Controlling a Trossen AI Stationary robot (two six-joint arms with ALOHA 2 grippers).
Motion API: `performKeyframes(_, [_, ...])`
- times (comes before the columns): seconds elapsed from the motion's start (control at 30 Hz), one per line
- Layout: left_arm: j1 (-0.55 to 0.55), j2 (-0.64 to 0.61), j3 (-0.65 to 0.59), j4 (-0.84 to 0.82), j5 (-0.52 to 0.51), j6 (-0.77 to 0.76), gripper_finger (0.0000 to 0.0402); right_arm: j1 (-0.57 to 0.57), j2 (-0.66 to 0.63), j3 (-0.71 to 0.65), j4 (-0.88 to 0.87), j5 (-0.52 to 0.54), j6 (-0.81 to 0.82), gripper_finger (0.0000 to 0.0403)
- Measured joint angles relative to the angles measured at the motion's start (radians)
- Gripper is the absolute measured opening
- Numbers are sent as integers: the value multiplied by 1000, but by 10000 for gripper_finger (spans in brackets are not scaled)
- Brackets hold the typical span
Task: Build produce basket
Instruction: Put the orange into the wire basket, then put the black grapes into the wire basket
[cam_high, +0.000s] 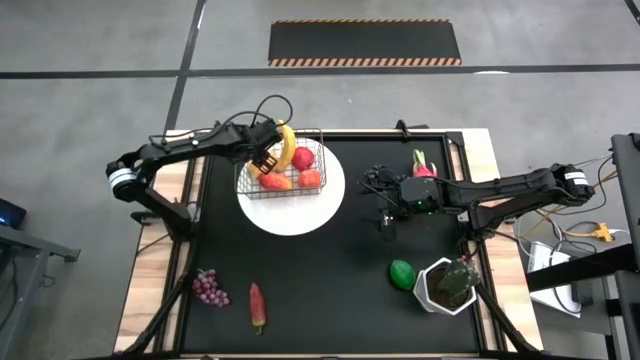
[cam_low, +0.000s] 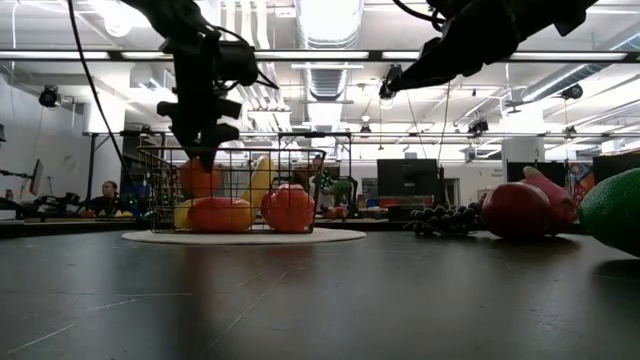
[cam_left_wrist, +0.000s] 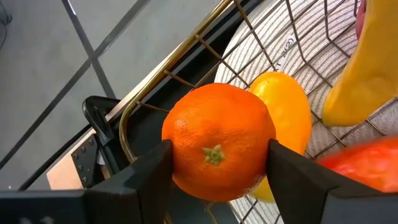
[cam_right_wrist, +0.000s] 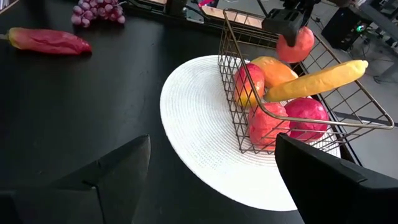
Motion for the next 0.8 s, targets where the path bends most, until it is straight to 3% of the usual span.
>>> performKeyframes(0.33, [1,0,-2,4,-2,-1,257,0,0,0,-2,0,0,327])
performKeyframes(0.57, [-19,-22,47,-66,6,27,265,0,0,0,-3,0,1,327])
performKeyframes(0.8, [-149,-125,113,-83,8,-35,265,0,0,0,-3,0,-9,327])
